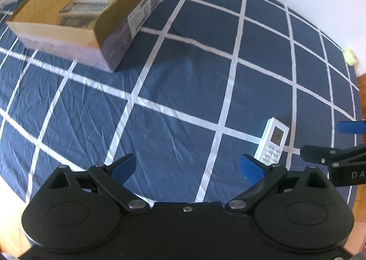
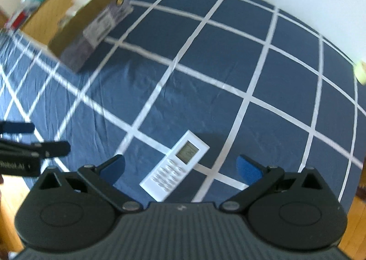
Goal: Organize objects
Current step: 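Move the right gripper toward the second white remote on the sheet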
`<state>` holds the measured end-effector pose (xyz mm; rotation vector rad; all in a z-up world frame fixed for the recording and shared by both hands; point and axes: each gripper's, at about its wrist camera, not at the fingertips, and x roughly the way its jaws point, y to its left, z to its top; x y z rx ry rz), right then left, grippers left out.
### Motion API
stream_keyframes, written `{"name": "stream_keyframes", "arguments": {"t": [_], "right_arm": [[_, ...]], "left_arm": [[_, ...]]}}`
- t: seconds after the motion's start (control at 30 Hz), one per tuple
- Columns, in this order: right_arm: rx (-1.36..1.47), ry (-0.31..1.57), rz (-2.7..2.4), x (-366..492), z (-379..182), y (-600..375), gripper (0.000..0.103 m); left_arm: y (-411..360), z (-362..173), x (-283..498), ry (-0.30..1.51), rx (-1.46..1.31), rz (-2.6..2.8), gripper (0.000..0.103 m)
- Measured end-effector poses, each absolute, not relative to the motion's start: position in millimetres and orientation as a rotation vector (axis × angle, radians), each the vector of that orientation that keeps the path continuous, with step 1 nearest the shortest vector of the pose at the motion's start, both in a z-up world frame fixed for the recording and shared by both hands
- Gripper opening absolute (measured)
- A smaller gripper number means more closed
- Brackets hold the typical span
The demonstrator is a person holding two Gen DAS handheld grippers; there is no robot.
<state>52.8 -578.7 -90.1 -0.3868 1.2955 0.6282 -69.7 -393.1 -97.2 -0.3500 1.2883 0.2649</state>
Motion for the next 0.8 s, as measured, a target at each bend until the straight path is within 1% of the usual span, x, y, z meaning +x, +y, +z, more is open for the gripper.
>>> {"name": "stream_keyframes", "arguments": {"t": [0.37,0.67,0.8], "right_arm": [[-0.663,1.353,0.84,74.7,-135.9,-557.2,0.103],[-0.789,1.414,0.947,94.3,-173.8,-538.5,0.103],[-0.832,1.447,0.989,98.6,-188.8,-536.4,0.1]], "left_arm": [[-398.8,-121.6,-56.6,1.317,-0.385,0.342,0.097],[-393.5,-143.1,-42.1,1.353,-0.419,0.397,0.097],[-393.4,-150.3,-37.9,1.374,-0.423,0.408,0.097]]}}
